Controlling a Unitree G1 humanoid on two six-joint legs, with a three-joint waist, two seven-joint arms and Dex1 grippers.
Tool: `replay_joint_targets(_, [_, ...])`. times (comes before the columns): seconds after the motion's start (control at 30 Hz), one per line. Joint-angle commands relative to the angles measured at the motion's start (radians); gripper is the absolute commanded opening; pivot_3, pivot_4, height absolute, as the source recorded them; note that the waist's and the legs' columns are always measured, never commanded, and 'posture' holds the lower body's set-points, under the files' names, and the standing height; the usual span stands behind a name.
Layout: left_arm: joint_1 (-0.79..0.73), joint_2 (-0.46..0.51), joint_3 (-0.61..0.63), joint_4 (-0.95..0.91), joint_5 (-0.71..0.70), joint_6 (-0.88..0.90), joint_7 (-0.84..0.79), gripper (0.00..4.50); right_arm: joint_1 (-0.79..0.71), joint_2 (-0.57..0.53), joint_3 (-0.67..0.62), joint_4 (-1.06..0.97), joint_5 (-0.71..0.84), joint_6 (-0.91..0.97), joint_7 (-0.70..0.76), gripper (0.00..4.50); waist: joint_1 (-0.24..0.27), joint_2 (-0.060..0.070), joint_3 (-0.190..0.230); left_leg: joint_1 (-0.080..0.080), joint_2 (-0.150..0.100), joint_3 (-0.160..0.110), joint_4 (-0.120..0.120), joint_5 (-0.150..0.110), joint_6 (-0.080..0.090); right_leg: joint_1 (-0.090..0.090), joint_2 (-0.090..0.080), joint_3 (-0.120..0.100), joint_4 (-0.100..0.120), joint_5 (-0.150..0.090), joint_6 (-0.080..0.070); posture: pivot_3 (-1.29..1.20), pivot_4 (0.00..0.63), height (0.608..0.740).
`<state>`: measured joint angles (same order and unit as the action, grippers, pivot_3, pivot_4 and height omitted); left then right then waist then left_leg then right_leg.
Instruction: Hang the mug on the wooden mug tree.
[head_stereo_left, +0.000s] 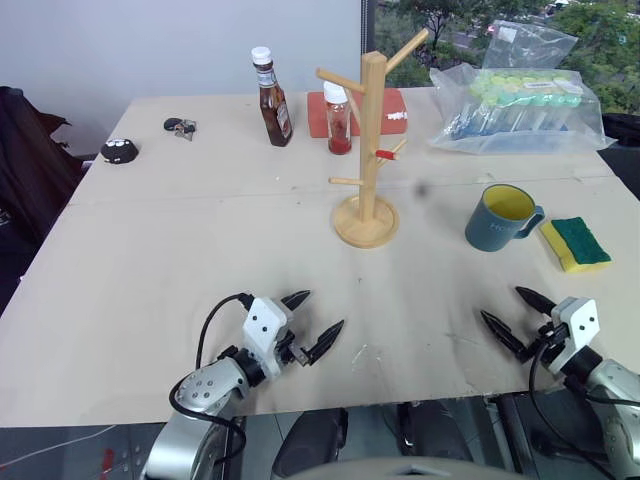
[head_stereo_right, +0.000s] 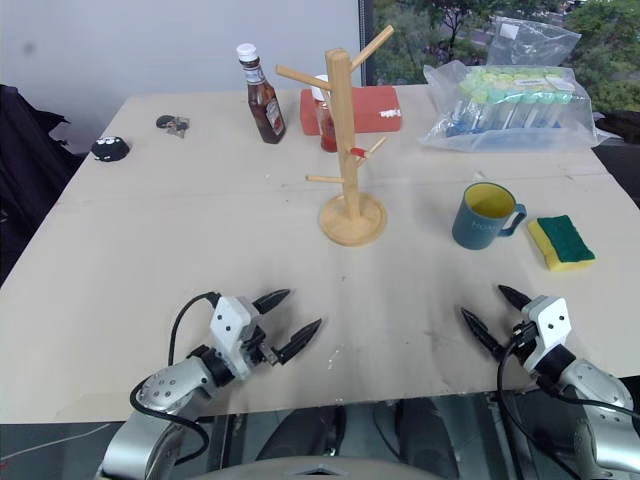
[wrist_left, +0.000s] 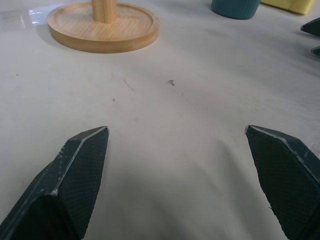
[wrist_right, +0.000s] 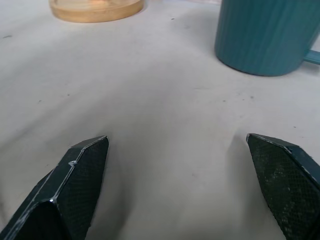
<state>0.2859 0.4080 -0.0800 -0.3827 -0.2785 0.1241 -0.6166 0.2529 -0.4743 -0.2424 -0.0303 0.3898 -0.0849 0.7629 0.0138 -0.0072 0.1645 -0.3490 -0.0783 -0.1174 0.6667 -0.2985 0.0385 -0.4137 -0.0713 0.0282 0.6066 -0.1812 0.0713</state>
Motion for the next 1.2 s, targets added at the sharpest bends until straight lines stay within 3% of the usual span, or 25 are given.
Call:
replay_joint_targets(0.03, [-0.024,0.002,-0.001,-0.022,-0.008,-0.016,-0.014,4.5,-0.047,0.026,-0.064,-0.016,0.013,0.002,-0.094,4.46,0.0,0.001,0.001,0.0,0.0,0.0,0.0,0.0,0.0,0.0,0.0,0.0,0.0,0.0,0.0,0.0,0.15,0.737])
replay_joint_targets(0.3, [-0.194,0.034,-0.035,-0.113,-0.097,0.1,-0.09,4.5,-0.235,0.023,-0.097,0.058,-0.116,0.072,-0.362,4.46,0.0,0.002,0.003,0.0,0.0,0.0,0.0,0.0,0.0,-0.001,0.001,0.0,0.001,0.0,0.0,0.0,0.15,0.737])
replay_joint_targets(0.5, [-0.342,0.071,-0.038,-0.15,-0.181,0.211,-0.141,4.5,-0.356,0.018,-0.085,0.17,-0.186,0.067,-0.436,4.46,-0.002,0.002,0.003,-0.001,-0.002,0.0,-0.001,0.002,-0.003,-0.001,0.001,0.0,0.0,0.003,-0.004,0.0,0.15,0.737])
replay_joint_targets(0.8, [-0.484,0.132,-0.032,-0.181,-0.243,0.343,-0.163,4.5,-0.518,0.008,-0.08,0.375,-0.165,0.005,-0.355,4.46,-0.018,0.003,0.003,-0.001,-0.002,0.001,-0.001,0.003,-0.004,-0.001,0.001,0.001,0.0,0.004,-0.002,0.0,0.15,0.737])
replay_joint_targets(1.2, [-0.532,0.081,-0.004,-0.165,-0.294,0.381,-0.118,4.5,-0.746,-0.03,-0.073,0.77,-0.116,-0.138,-0.084,4.46,-0.031,0.003,0.004,0.0,-0.002,0.002,-0.001,0.003,-0.005,-0.001,0.001,0.002,-0.001,0.005,-0.001,0.0,0.15,0.737])
